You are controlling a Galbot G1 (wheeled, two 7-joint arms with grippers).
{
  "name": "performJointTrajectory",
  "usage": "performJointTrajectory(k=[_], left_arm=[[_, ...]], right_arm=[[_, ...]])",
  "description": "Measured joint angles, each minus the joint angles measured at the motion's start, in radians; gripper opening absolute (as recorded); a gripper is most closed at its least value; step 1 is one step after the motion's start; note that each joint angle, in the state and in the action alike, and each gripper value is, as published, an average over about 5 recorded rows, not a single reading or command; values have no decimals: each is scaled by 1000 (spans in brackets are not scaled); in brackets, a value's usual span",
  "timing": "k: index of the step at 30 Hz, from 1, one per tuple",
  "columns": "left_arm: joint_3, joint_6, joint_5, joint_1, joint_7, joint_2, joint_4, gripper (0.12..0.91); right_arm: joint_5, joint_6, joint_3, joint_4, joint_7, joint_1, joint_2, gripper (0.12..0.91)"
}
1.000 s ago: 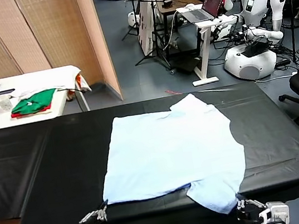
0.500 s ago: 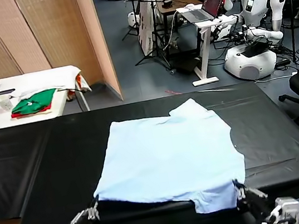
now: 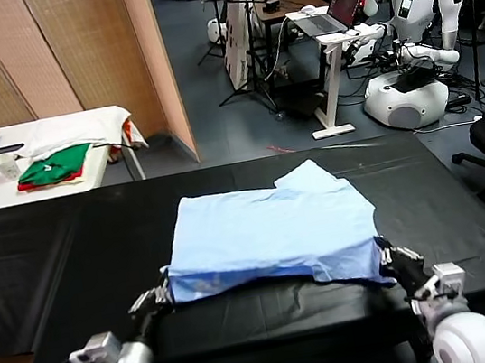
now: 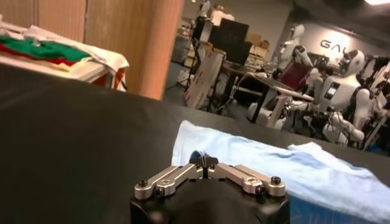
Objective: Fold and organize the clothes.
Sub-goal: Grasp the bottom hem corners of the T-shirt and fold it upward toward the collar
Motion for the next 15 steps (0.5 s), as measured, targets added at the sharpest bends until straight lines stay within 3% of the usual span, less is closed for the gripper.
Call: performJointTrajectory(k=[15], left_arm=[[36,0,28,-126,0,75,128,146]], right_arm=[[-26,12,-69,-108,-16,71,14,157]])
